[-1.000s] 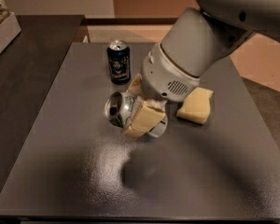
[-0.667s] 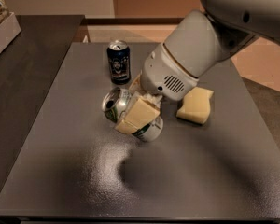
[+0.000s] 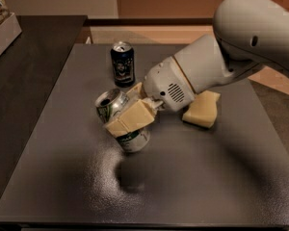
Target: Place 7up can upright
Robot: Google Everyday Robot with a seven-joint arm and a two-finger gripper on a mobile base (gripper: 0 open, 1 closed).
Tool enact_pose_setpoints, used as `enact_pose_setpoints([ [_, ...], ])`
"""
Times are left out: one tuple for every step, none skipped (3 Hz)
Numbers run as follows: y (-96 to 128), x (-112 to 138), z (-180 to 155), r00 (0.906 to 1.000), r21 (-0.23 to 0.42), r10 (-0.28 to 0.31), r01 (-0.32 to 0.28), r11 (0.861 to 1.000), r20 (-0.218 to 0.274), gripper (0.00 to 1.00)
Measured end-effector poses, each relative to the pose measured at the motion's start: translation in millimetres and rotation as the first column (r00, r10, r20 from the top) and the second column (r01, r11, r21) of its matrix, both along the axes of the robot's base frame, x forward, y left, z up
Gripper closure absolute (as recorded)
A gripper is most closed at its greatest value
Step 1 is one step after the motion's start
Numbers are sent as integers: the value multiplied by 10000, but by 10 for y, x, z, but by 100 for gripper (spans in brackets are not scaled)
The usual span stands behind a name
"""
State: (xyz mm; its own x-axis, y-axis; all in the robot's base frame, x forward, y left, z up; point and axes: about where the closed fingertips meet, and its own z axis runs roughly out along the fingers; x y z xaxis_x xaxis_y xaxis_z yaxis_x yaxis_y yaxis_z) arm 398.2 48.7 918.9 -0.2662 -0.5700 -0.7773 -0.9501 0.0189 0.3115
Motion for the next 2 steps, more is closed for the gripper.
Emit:
enact_pose_setpoints([
  [87,11,45,9993,1362,279,-308,9902,231,100],
  [129,2,74,9966,2188,517,-646,9736,642,100],
])
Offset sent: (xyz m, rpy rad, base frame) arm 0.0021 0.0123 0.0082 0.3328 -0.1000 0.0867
